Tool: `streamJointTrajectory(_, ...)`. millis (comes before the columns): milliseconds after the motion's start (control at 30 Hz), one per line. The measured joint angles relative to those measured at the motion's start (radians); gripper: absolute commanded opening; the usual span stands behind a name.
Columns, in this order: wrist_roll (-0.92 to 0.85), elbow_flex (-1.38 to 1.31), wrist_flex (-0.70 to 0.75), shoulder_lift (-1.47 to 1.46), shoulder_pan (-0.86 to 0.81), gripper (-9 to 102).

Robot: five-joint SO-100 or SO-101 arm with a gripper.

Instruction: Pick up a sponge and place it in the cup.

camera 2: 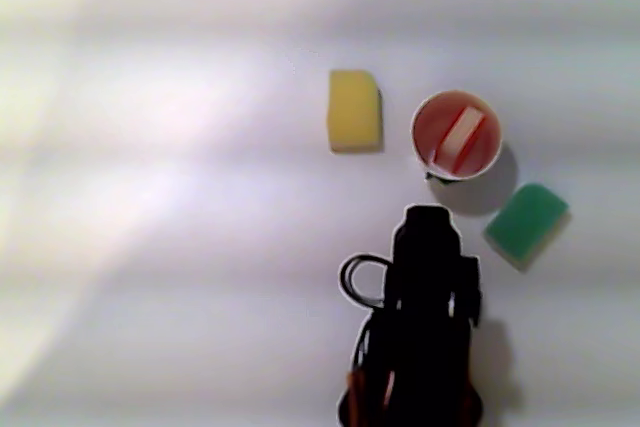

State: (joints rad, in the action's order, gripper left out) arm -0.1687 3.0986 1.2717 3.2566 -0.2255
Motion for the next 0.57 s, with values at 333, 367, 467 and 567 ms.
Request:
streamJointTrajectory(333,0.028,-0.002,0.009,0.000,0.032,0)
streamJointTrajectory(367,0.028,-0.002,0.009,0.000,0.035,0)
streamJointTrajectory(467,0.043,-0.002,0.011,0.006,0.043,0)
streamJointTrajectory(567,0.046,-0.002,0.012,0.006,0.078,0)
